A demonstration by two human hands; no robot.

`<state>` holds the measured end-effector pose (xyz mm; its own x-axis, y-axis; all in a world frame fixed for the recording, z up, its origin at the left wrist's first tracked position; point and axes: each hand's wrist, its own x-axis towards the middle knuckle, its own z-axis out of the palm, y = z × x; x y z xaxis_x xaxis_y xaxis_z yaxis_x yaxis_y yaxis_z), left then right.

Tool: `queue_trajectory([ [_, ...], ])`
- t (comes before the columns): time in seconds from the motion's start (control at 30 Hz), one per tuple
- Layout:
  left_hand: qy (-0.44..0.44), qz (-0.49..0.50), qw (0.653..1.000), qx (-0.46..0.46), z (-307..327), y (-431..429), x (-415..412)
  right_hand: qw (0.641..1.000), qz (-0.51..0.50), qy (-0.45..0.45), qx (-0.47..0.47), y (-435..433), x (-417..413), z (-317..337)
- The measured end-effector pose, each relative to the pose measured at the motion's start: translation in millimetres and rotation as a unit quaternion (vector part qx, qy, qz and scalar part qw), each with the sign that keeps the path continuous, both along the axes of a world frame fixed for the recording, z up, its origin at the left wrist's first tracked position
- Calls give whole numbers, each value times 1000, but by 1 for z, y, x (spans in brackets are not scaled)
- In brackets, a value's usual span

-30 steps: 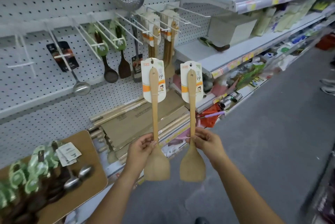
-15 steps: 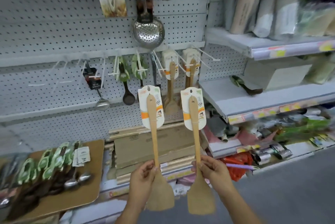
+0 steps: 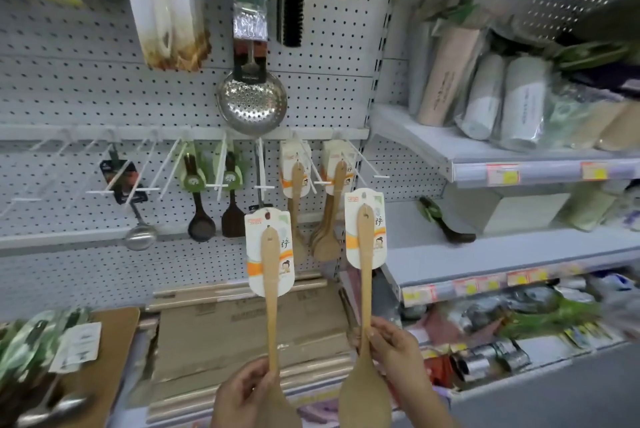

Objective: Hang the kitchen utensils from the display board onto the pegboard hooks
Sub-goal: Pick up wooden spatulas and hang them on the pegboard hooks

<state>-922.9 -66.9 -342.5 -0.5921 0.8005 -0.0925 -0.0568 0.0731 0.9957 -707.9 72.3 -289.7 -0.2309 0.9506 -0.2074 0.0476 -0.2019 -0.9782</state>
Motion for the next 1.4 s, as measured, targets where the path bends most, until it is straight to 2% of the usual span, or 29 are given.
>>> queue_trajectory([
  [0.17,7,-11,1000,2,-15,30,-3,999,0,-32,-4,30,7,1],
  [0.37,20,-12,1000,-10,-24,47,1,1000,-3,-14,-20,51,8,-8],
  [0.9,14,93,995,-32,4,83,56,993,111,-43,-3,119,22,-46],
  [1.23,40,168,984,-51,3,102,82,991,121,-30,-53,185,-19,-33],
  [1.4,32,160,986,-44,0,96,66,992,94,-19,-88,223,-64,-23],
])
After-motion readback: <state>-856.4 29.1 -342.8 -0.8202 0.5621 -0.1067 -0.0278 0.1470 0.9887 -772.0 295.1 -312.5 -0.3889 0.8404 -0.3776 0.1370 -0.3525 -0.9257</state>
